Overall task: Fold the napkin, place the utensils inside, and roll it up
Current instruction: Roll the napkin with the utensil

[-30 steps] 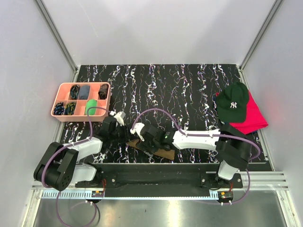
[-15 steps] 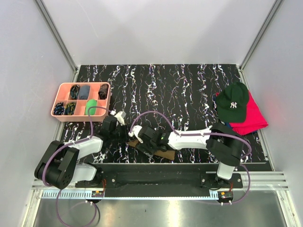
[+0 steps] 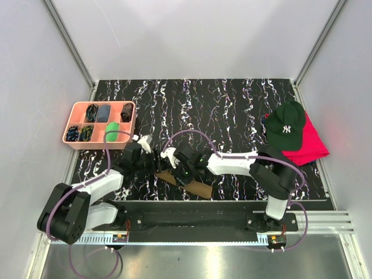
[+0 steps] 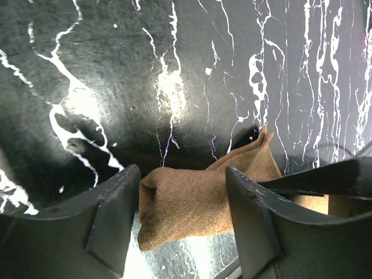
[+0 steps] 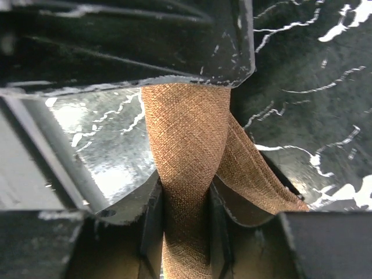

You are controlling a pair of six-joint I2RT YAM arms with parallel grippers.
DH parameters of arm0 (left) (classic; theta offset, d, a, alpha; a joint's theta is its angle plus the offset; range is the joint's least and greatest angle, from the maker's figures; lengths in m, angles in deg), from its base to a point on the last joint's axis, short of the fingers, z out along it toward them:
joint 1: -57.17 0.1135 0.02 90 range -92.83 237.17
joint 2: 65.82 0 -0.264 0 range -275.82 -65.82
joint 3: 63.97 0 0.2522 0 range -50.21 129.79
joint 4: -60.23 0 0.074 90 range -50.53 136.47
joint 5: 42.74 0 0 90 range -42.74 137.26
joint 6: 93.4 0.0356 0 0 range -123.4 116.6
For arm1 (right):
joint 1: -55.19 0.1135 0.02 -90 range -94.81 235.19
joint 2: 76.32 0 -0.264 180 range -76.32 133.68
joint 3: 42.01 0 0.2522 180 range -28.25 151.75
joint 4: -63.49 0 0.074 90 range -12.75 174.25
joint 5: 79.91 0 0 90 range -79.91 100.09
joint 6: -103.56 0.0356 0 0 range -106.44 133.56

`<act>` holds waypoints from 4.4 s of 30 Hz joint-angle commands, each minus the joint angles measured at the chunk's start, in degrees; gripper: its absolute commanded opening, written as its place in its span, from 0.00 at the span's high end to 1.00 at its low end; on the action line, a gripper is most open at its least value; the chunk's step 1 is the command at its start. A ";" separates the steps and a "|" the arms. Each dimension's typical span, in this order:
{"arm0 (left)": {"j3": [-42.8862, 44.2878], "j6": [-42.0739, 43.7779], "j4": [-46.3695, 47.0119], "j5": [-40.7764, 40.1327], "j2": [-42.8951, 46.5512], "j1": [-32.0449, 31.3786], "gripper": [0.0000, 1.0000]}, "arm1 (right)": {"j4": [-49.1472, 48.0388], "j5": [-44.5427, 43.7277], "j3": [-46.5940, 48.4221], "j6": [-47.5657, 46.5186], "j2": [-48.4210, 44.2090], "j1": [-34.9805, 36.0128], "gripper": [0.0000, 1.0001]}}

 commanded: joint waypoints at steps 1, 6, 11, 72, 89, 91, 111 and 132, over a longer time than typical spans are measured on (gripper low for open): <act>1.02 0.08 -1.44 -4.55 3.51 0.14 0.35 | 3.87 10.79 -3.07 2.18 4.34 -1.33 0.66; -2.05 -1.23 -1.80 -8.68 8.43 0.23 0.34 | 3.87 16.33 -3.60 2.35 4.69 -4.41 0.67; -4.34 -1.85 -2.77 -10.89 14.06 0.40 0.33 | 3.87 21.44 -3.60 2.44 5.92 -7.22 0.67; -0.48 -2.21 7.87 2.74 -9.66 0.40 0.82 | 5.36 -16.08 -3.35 -4.13 -10.87 1.82 0.23; -0.22 -2.29 9.90 5.03 -9.23 0.40 0.70 | 10.55 -11.88 1.49 -4.86 0.99 2.89 0.52; -0.04 -2.29 8.93 3.89 -6.87 0.40 0.62 | 10.90 -7.85 1.41 -3.98 1.44 1.92 0.57; -6.81 -1.50 7.34 -1.48 10.11 0.84 0.47 | 5.55 31.01 -1.23 -1.16 4.95 -12.58 0.65; -8.48 -2.91 22.55 4.32 -0.96 0.84 0.66 | 2.03 41.49 0.70 2.44 13.75 -19.44 0.66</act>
